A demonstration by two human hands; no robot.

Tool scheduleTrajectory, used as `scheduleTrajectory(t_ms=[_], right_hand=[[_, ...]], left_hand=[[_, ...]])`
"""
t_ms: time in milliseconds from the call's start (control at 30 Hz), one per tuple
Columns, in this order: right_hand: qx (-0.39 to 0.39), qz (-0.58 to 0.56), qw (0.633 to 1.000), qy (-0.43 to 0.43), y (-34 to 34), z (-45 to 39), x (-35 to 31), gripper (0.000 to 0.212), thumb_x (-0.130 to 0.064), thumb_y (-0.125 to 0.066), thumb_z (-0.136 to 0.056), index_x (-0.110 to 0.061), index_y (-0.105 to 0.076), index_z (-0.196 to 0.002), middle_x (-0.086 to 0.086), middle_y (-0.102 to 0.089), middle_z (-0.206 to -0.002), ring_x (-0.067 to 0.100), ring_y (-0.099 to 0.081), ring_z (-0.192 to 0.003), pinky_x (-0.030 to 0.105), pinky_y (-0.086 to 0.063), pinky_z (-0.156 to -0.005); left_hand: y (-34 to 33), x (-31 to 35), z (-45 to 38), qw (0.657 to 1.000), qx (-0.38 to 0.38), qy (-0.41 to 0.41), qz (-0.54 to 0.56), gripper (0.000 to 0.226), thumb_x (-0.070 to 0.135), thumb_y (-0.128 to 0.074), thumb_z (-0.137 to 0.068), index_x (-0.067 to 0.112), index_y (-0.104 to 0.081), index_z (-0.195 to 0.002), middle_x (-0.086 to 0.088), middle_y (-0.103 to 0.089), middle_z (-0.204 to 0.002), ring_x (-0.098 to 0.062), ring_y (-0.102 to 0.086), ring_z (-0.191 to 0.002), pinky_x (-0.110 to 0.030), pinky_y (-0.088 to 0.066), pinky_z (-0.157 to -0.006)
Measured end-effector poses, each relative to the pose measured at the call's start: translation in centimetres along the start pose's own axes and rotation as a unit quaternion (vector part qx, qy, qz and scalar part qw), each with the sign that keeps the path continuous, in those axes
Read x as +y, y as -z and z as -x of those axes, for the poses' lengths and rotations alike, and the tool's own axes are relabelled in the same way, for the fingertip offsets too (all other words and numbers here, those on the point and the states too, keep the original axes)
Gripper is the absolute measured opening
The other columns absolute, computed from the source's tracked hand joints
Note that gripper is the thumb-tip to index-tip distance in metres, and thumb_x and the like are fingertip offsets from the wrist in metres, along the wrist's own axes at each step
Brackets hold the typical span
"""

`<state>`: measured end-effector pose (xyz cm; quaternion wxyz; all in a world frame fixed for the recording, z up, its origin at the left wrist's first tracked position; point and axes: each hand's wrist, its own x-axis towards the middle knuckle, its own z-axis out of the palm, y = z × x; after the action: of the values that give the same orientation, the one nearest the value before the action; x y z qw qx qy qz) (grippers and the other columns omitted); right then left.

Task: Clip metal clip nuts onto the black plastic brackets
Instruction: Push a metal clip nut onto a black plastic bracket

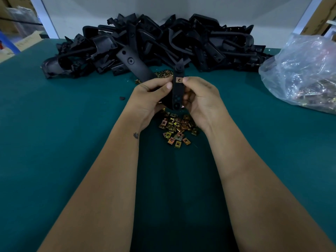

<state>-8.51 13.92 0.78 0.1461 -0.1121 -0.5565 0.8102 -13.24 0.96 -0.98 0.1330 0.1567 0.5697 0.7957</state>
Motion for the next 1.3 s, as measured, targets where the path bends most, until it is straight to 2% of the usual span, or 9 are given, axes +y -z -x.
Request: scheduleTrajectory(t_ms=[100, 267, 433, 533, 633, 800, 967, 1100, 1300], right_hand=[[0.019, 0.043, 0.999, 0.024, 0.3, -0.2, 0.0, 0.015, -0.008, -0.066, -0.088, -0.014, -0.068, -0.075, -0.003, -0.058, -0.064, 0.009, -0.048, -0.055, 0.023, -0.04, -0.056], [0.075, 0.127, 0.987, 0.067, 1.4, -0.8, -0.2, 0.019, -0.015, -0.06, -0.092, -0.016, -0.073, -0.079, -0.006, -0.056, -0.06, 0.006, -0.049, -0.05, 0.017, -0.041, -0.049], [0.153, 0.232, 0.959, 0.047, 3.6, -1.4, -0.5, 0.021, -0.016, -0.062, -0.089, -0.024, -0.071, -0.071, -0.009, -0.059, -0.065, 0.006, -0.05, -0.06, 0.02, -0.042, -0.06], [0.101, 0.316, 0.941, 0.062, 3.7, -1.4, -0.2, 0.021, -0.013, -0.062, -0.088, -0.026, -0.072, -0.075, -0.018, -0.062, -0.07, -0.002, -0.054, -0.067, 0.014, -0.041, -0.063], [0.004, 0.458, 0.886, 0.07, 3.0, -1.2, 0.1, 0.022, -0.014, -0.057, -0.088, -0.027, -0.075, -0.093, -0.024, -0.062, -0.081, -0.009, -0.057, -0.079, 0.009, -0.041, -0.067], [-0.06, 0.573, 0.815, 0.065, 2.2, -0.9, 0.7, 0.012, -0.022, -0.067, -0.088, -0.033, -0.067, -0.092, -0.02, -0.056, -0.077, 0.013, -0.057, -0.086, 0.045, -0.046, -0.098], [-0.035, 0.56, 0.821, 0.104, 2.1, -0.9, 1.0, 0.013, -0.019, -0.068, -0.087, -0.031, -0.064, -0.085, -0.015, -0.061, -0.088, 0.014, -0.061, -0.098, 0.038, -0.047, -0.096], [-0.017, 0.442, 0.889, 0.121, 1.4, -1.1, 1.6, 0.012, -0.012, -0.067, -0.088, -0.024, -0.065, -0.089, -0.01, -0.066, -0.085, 0.006, -0.062, -0.082, 0.02, -0.048, -0.072], [0.062, 0.254, 0.958, 0.12, 0.5, -1.5, 2.1, 0.022, -0.002, -0.064, -0.089, -0.018, -0.069, -0.103, -0.005, -0.07, -0.092, 0.01, -0.067, -0.087, 0.023, -0.054, -0.083]], left_hand=[[-0.4, -0.1, -0.1, 0.999, 0.027, -0.016, -0.033, 0.013, 0.007, -0.062, -0.095, 0.014, -0.072, -0.098, 0.001, -0.075, -0.087, -0.013, -0.07, -0.083, -0.031, -0.059, -0.075], [-1.2, -0.5, -0.3, 0.996, 0.071, -0.01, -0.056, 0.032, -0.006, -0.056, -0.095, 0.022, -0.071, -0.099, -0.011, -0.069, -0.118, -0.027, -0.062, -0.116, -0.047, -0.048, -0.106], [0.0, 0.2, -0.8, 0.984, 0.172, 0.002, 0.043, 0.055, -0.024, -0.038, -0.091, 0.02, -0.066, -0.109, -0.006, -0.064, -0.113, -0.023, -0.064, -0.108, -0.042, -0.054, -0.098], [0.6, 0.3, -1.0, 0.971, 0.211, 0.009, 0.113, 0.055, -0.024, -0.038, -0.091, 0.018, -0.064, -0.113, -0.006, -0.06, -0.111, -0.023, -0.066, -0.103, -0.042, -0.055, -0.096], [0.6, 0.2, -1.0, 0.966, 0.218, 0.01, 0.141, 0.056, -0.024, -0.04, -0.092, 0.02, -0.061, -0.118, -0.004, -0.055, -0.11, -0.019, -0.065, -0.1, -0.039, -0.055, -0.096], [0.0, -0.1, -0.9, 0.976, 0.193, 0.018, 0.099, 0.052, -0.022, -0.042, -0.092, 0.017, -0.064, -0.118, -0.007, -0.061, -0.112, -0.018, -0.066, -0.099, -0.031, -0.057, -0.092], [-0.7, -0.1, -0.7, 0.982, 0.174, 0.031, 0.067, 0.051, -0.02, -0.042, -0.093, 0.021, -0.068, -0.105, -0.002, -0.065, -0.103, -0.021, -0.064, -0.105, -0.038, -0.051, -0.102], [-1.3, -0.3, -0.8, 0.977, 0.189, 0.033, 0.091, 0.053, -0.021, -0.04, -0.092, 0.019, -0.069, -0.11, -0.008, -0.067, -0.11, -0.02, -0.065, -0.097, -0.034, -0.051, -0.099], [-2.4, -0.7, -1.3, 0.959, 0.204, 0.043, 0.191, 0.051, -0.02, -0.035, -0.094, 0.009, -0.064, -0.125, -0.018, -0.065, -0.126, -0.025, -0.064, -0.111, -0.028, -0.055, -0.094]])
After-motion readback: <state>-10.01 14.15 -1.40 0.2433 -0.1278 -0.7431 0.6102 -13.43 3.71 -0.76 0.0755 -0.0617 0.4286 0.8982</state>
